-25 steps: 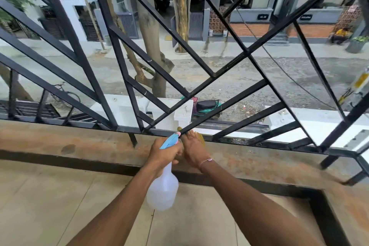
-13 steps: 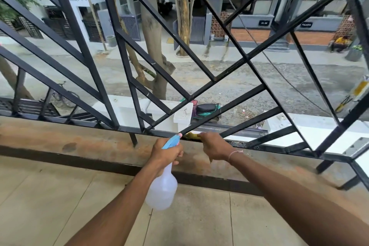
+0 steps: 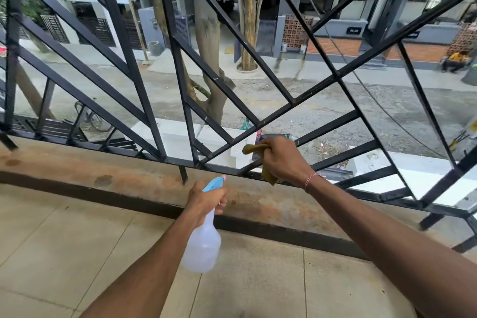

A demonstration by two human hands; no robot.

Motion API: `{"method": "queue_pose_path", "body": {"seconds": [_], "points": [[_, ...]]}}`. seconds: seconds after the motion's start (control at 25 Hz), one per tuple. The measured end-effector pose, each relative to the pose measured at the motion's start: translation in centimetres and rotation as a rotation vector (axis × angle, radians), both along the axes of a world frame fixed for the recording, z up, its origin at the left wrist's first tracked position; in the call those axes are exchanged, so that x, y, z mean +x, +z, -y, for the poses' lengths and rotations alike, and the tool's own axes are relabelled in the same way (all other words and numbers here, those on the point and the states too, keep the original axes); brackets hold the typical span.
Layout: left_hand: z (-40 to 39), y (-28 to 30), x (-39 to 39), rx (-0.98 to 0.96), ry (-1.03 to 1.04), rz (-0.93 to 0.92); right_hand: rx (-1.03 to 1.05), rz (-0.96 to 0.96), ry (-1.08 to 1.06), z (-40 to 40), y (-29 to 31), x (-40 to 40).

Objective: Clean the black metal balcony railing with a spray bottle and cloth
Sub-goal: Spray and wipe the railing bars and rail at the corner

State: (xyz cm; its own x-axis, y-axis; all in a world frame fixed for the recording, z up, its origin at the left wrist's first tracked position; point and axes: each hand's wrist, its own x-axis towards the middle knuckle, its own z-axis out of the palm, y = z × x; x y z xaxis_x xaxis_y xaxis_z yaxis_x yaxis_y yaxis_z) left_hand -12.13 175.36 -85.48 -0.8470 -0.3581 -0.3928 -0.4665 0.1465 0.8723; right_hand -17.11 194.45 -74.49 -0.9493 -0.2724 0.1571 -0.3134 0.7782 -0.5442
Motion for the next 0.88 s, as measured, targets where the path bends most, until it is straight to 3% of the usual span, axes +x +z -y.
{"method": "queue_pose_path", "body": {"seconds": [0.28, 0.68, 0.8, 0.88], "points": [[2.6, -0.3, -0.2, 0.083, 0.146, 0.053, 0.082, -0.061, 0.006, 1.4, -0.8, -0.2], [3.5, -0.8, 0.0, 0.025, 0.143, 0.07, -0.003, 0.008, -0.004, 3.7, -2.2, -0.9], [2.8, -0.7, 0.1, -0.009, 0.13, 0.081, -0.079, -0.019, -0.104, 6.5, -5.2, -1.7], [2.8, -0.5, 0.2, -0.02, 0.139, 0.064, -0.088, 0.077, -0.13, 9.5, -8.7, -2.1]]}}
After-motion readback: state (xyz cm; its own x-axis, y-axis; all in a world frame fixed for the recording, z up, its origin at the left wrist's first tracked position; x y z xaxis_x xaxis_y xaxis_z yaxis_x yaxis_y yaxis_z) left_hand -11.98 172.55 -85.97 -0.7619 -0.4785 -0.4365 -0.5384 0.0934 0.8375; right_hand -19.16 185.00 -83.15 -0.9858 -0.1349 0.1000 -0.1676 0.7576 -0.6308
